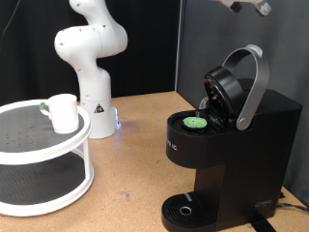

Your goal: Make a cup of coffee with the keurig machine

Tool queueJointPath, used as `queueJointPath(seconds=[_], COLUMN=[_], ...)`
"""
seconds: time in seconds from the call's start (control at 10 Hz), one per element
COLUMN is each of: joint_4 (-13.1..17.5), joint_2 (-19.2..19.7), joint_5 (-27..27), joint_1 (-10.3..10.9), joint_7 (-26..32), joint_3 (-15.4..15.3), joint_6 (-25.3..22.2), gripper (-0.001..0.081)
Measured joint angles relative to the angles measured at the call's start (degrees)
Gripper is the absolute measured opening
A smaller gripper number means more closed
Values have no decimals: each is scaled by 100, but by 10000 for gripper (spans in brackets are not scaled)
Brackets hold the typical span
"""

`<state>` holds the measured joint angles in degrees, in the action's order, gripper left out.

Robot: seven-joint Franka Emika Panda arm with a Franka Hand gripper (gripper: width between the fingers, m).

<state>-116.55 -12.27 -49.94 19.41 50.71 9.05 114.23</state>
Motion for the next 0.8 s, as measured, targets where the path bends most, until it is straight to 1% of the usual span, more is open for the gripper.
queueJointPath(seconds=[0.1, 0.4, 0.5, 0.6, 0.7, 0.8], joint_4=[32, 39, 38, 35, 29, 27], joint_2=[65, 250, 308, 364, 405, 451], joint_5=[11, 25, 83, 171, 247, 313], joint_1=[28, 100, 113, 118, 125, 128], joint_7=[-50, -192, -268, -340, -389, -423], joint_3=[-103, -461, -564, -660, -736, -793], joint_6=[50, 452, 573, 673, 766, 821], gripper=[803, 803, 713, 713, 530, 394])
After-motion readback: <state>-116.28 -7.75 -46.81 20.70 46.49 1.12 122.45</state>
